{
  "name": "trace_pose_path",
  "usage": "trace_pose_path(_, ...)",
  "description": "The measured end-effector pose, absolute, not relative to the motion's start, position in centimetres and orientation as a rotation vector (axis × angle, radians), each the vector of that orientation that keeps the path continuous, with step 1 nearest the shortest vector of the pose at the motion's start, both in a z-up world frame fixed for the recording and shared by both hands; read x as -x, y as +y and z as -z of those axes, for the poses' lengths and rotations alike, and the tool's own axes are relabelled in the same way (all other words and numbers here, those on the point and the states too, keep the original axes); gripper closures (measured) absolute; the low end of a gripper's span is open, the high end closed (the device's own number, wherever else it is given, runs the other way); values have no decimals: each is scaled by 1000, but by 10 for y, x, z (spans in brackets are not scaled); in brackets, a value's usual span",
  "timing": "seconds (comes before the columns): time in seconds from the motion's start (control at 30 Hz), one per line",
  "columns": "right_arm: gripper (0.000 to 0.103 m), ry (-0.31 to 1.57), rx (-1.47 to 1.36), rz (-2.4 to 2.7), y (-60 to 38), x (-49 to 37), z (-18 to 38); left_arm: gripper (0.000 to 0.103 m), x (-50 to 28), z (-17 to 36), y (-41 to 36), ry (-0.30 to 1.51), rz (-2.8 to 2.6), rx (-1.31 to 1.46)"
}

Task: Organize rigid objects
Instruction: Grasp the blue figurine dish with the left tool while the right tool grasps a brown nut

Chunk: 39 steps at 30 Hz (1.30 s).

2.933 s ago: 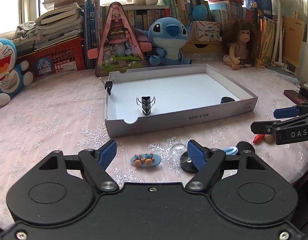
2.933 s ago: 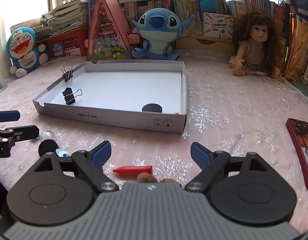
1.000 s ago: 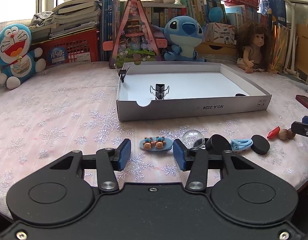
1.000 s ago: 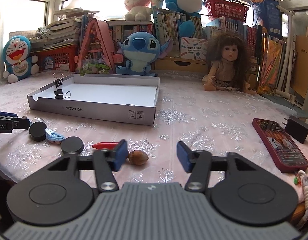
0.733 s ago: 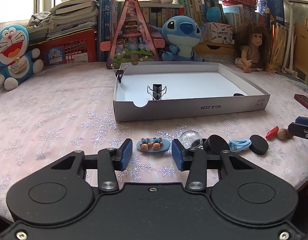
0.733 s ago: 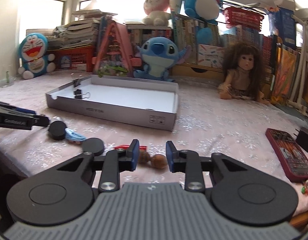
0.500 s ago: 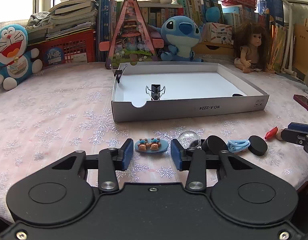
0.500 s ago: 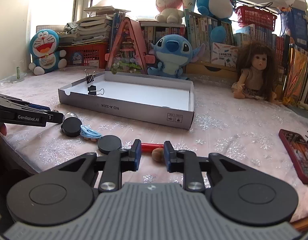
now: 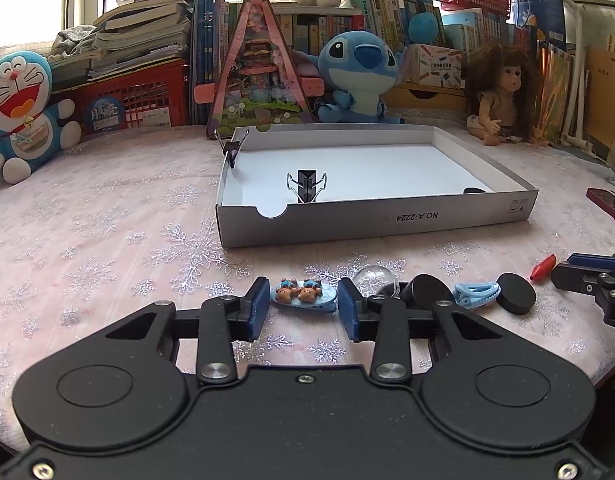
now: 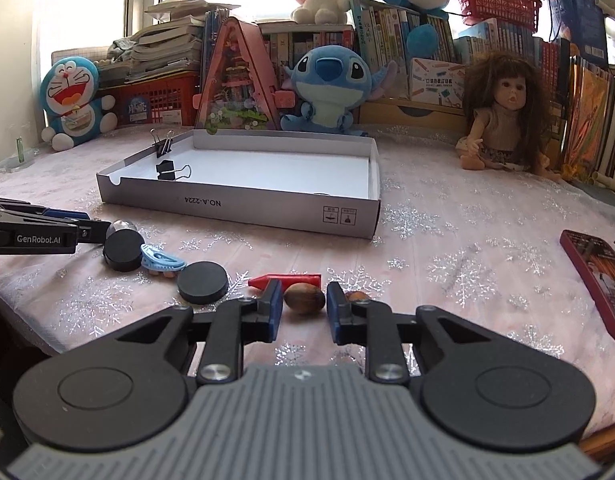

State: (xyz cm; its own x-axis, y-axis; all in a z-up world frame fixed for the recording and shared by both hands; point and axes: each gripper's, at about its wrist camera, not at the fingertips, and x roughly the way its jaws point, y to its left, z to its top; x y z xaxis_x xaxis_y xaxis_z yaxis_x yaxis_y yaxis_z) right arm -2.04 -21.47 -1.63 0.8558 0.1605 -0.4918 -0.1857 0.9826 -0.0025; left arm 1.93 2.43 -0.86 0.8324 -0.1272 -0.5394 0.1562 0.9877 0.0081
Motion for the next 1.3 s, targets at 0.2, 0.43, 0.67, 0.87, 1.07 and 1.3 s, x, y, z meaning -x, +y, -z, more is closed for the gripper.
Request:
trace_pose_path(0.2, 69, 514, 48, -185, -214, 19, 17, 67, -21, 10, 22, 562, 142, -59)
trace_pose_path(0.43, 55, 511, 47, -176, -214, 18, 19, 65, -22, 12, 23, 552, 135, -62)
trace_pose_path(0.67, 49, 506, 44, -162, -214, 18, 21, 64, -24, 13, 23, 548, 133, -57)
trace_pose_path(0.87, 48, 499, 66, -158, -211, 20, 23, 63, -22, 16, 28, 532, 130, -27)
trace_pose_path(1.07, 60, 498, 74, -172, -209, 22, 23, 68, -20, 17, 26, 524, 125, -39)
trace_pose_path(1.3, 74, 493, 94, -196, -203, 25, 22, 69, -16, 16, 24, 523, 115, -48)
